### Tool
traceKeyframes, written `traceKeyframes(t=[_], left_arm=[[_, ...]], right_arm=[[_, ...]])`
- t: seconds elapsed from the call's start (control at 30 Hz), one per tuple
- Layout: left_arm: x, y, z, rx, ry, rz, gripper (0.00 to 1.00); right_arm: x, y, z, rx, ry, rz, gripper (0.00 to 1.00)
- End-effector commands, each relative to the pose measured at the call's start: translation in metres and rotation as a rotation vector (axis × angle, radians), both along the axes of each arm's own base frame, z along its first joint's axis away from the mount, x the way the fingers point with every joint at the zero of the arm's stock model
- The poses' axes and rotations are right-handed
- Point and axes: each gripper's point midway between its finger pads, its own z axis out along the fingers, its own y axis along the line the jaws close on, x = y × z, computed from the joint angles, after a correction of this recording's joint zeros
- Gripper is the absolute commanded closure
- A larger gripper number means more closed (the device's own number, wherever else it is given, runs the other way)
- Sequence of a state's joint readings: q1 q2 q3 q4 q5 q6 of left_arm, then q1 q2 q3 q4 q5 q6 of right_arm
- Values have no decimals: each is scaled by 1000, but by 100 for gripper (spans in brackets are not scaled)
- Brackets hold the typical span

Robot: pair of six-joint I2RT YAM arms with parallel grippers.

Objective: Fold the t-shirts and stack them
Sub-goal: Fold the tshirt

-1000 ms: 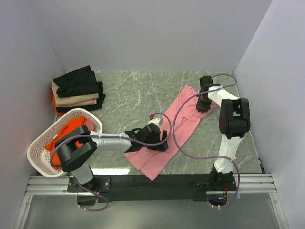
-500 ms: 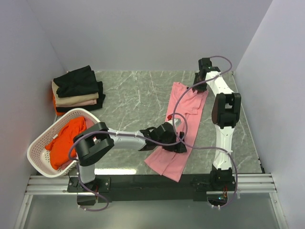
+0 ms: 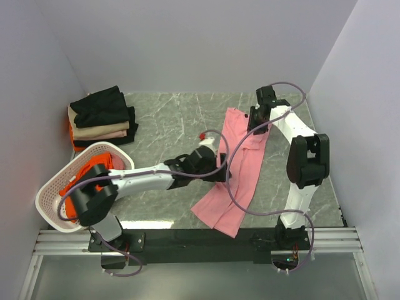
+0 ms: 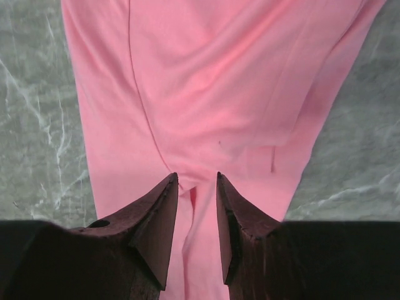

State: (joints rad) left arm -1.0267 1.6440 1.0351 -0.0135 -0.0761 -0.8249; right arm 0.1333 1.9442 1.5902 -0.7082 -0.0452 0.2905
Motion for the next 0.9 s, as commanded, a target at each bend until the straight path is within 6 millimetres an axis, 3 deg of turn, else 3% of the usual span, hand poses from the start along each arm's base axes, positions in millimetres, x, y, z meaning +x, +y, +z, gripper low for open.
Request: traceKeyframes(t=[0.0, 0.2, 0.47, 0.67, 0.87], left_arm=[[16, 46, 3, 56, -34, 115, 18], [31, 95, 15, 58, -57, 219, 18], [40, 147, 36, 51, -96, 321, 17], [43, 172, 43, 42, -110, 367, 17], [46, 189, 52, 39, -128, 407, 16]], right_arm=[[-6, 9, -2, -13, -26, 3, 61], [-11, 19, -35, -25, 46, -1, 62], [9, 34, -52, 5, 53, -21, 61], [24, 44, -67, -1, 80, -13, 61], [38, 61, -69, -6, 75, 19, 61]])
